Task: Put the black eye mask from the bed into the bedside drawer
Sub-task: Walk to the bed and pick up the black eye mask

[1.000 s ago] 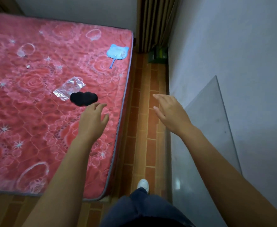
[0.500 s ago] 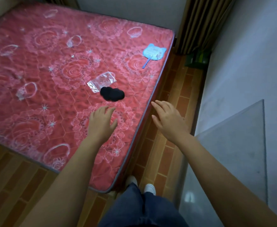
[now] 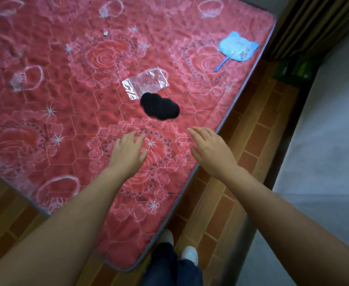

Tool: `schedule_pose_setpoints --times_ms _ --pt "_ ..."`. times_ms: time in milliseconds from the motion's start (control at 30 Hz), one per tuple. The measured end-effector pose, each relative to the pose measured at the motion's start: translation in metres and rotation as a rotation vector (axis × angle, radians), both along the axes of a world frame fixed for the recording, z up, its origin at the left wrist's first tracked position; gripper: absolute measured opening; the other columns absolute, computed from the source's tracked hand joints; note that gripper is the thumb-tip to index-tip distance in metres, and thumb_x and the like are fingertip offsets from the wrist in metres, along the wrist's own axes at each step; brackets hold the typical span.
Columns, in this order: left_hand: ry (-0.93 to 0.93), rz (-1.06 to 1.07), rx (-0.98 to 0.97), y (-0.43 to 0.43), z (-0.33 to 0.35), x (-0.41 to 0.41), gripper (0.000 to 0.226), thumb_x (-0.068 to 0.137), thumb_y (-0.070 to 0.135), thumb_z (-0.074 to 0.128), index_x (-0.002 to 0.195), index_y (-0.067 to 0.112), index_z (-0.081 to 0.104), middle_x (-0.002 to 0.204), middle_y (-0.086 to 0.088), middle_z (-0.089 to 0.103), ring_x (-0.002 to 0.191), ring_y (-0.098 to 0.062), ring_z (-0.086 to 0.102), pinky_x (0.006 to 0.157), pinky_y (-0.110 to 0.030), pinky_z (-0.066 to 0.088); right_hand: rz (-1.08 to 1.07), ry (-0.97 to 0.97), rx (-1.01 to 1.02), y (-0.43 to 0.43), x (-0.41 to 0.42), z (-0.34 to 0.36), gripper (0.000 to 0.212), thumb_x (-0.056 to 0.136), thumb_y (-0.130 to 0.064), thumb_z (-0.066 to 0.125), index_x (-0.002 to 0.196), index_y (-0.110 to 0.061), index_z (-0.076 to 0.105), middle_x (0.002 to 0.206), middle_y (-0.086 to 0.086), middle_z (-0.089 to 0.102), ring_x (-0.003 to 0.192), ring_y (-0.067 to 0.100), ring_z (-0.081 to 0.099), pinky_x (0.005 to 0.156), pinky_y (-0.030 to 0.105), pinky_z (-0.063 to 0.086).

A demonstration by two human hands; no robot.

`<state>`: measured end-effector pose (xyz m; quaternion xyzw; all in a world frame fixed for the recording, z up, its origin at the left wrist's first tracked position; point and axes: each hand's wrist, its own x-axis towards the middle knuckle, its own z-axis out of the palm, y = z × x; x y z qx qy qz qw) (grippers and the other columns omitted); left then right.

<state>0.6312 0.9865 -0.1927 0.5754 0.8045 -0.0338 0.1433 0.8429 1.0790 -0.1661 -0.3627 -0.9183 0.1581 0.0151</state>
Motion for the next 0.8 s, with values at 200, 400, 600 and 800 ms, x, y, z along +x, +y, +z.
schedule_pose_setpoints --times_ms 200,400,600,800 --pt "0.007 -0.007 -0.09 0.034 -0.124 -0.035 0.05 0.089 0.031 0.046 0.134 0.013 0.033 0.142 -0.02 0.035 0.13 -0.035 0.033 0.106 -0.047 0.03 0.005 -0.08 -0.056 0.032 -0.037 -0.118 0.046 0.094 -0.022 0.04 0.138 -0.008 0.031 0.143 0.013 0.042 0.128 0.029 0.038 0.099 0.044 0.038" --pt "-0.037 0.146 -0.124 0.064 -0.201 -0.052 0.072 0.089 0.048 0.042 0.144 0.019 0.005 0.155 -0.019 0.004 0.141 -0.037 0.004 0.113 -0.053 0.011 -0.076 -0.019 -0.125 0.06 -0.066 -0.186 0.044 0.095 -0.023 0.041 0.136 -0.009 0.034 0.143 0.011 0.041 0.127 0.03 0.037 0.099 0.043 0.037" --pt "-0.062 0.259 -0.276 0.087 -0.227 -0.055 0.088 0.083 0.06 0.04 0.143 0.016 -0.008 0.153 -0.021 -0.012 0.139 -0.044 -0.009 0.108 -0.064 0.011 -0.22 0.105 -0.264 0.095 -0.097 -0.211 0.044 0.095 -0.025 0.042 0.135 -0.009 0.034 0.14 0.013 0.043 0.127 0.03 0.038 0.102 0.044 0.035" --pt "-0.038 0.265 -0.349 0.097 -0.233 -0.053 0.089 0.084 0.058 0.041 0.142 0.012 -0.009 0.152 -0.024 -0.012 0.138 -0.048 -0.007 0.105 -0.067 0.018 -0.56 0.339 -0.455 0.124 -0.134 -0.23 0.048 0.09 -0.025 0.052 0.133 -0.009 0.035 0.137 0.014 0.044 0.121 0.029 0.046 0.098 0.043 0.039"
